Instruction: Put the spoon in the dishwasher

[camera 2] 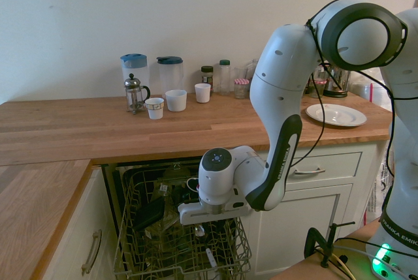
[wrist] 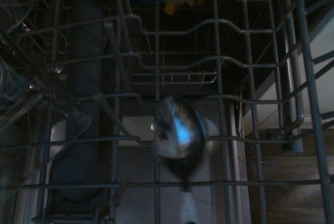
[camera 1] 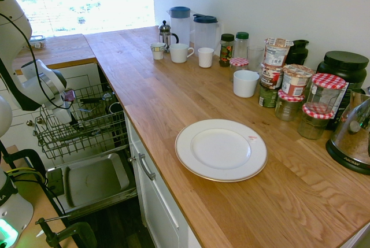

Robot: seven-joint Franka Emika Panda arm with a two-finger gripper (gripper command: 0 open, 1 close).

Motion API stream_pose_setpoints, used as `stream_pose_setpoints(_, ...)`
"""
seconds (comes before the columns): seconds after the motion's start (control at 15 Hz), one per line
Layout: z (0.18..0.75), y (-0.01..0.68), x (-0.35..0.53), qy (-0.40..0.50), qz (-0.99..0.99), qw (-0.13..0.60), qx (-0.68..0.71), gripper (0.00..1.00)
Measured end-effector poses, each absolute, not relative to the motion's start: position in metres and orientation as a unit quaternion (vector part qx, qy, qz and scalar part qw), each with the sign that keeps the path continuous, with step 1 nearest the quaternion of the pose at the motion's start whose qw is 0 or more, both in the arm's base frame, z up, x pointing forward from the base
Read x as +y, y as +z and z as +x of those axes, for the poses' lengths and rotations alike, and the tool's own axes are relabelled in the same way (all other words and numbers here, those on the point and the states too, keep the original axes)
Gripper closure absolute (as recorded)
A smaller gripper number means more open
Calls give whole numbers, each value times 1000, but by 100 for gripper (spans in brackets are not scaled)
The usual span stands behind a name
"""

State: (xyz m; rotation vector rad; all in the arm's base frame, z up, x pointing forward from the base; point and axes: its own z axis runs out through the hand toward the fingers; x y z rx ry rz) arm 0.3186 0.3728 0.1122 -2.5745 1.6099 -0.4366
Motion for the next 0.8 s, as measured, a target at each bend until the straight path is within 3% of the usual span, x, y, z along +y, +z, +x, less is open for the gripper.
stream_pose_setpoints(0.27,322,122,372,-145,-836,42,527,0)
stream_pose_setpoints(0.8,317,242,372,-185,-821,43,539,0)
